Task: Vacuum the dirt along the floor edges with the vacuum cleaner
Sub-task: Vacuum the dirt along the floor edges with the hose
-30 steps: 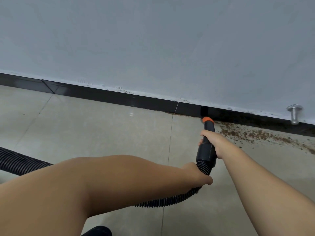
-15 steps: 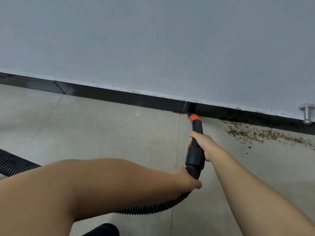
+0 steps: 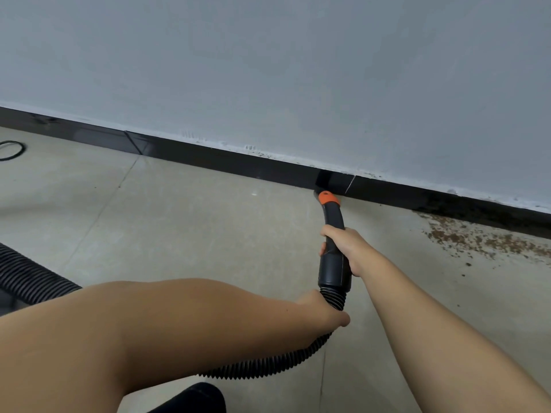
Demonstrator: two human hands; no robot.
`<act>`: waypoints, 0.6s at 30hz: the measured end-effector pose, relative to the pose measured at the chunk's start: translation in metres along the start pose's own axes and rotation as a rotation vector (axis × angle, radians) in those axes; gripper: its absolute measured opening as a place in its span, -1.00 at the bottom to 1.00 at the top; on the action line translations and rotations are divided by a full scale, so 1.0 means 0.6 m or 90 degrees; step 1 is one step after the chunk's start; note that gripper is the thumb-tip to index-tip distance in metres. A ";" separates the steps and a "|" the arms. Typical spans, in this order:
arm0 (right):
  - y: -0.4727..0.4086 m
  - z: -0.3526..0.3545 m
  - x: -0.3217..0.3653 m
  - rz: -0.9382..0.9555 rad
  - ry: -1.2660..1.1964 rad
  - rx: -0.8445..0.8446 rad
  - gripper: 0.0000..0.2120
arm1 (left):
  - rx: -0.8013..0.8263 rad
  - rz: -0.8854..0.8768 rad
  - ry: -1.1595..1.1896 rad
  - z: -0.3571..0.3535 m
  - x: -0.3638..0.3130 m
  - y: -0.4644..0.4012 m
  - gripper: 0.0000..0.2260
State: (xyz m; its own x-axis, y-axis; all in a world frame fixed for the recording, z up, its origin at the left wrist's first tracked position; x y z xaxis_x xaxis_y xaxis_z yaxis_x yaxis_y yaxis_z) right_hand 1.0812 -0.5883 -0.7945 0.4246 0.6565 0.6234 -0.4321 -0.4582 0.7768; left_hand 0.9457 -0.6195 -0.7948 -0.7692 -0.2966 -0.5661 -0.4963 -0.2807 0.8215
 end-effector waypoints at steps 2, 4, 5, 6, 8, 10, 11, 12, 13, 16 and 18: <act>-0.004 -0.014 0.005 0.008 0.026 0.012 -0.86 | -0.010 -0.003 0.013 0.008 0.003 0.001 -0.82; -0.008 -0.027 0.008 0.011 0.036 0.020 -0.85 | -0.022 0.000 0.021 0.017 0.009 0.000 -0.82; -0.009 -0.034 0.011 0.011 0.038 0.024 -0.85 | -0.026 -0.001 0.029 0.022 0.010 0.000 -0.82; -0.011 -0.042 0.013 0.012 0.043 0.029 -0.84 | -0.035 -0.006 0.027 0.028 0.010 -0.001 -0.83; -0.015 -0.055 0.019 0.016 0.073 0.038 -0.83 | -0.075 -0.035 -0.039 0.040 0.009 -0.006 -0.82; -0.016 -0.064 0.023 0.020 0.118 0.049 -0.80 | -0.104 -0.059 -0.060 0.043 0.007 -0.007 -0.79; -0.014 -0.066 0.023 0.020 0.142 0.056 -0.79 | -0.100 -0.065 -0.051 0.037 0.008 -0.008 -0.79; -0.010 -0.065 0.021 0.018 0.162 0.062 -0.79 | -0.091 -0.073 -0.041 0.029 0.009 -0.010 -0.79; -0.005 -0.061 0.018 0.015 0.176 0.065 -0.80 | -0.080 -0.080 -0.033 0.019 0.011 -0.011 -0.79; 0.007 -0.022 0.003 0.005 0.176 0.030 -0.84 | -0.014 -0.089 -0.026 -0.017 0.012 -0.014 -0.80; 0.014 0.024 -0.010 -0.004 0.147 -0.032 -0.87 | 0.049 -0.079 -0.055 -0.045 0.006 -0.014 -0.82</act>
State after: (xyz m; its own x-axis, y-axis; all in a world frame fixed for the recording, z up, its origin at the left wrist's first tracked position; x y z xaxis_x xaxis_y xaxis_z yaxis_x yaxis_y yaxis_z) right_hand 1.0863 -0.6049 -0.7903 0.2365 0.7814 0.5774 -0.4720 -0.4270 0.7713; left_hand 0.9580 -0.6431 -0.8055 -0.7306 -0.1831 -0.6578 -0.6162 -0.2380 0.7507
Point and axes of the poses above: each hand's wrist, its own y-axis away from the middle knuckle, its own z-axis out of the back of the hand, x = y × z, the point moved 6 cm from there along -y, towards the middle knuckle, and after that the axes turned 2 degrees about y, right-handed, at the moved point
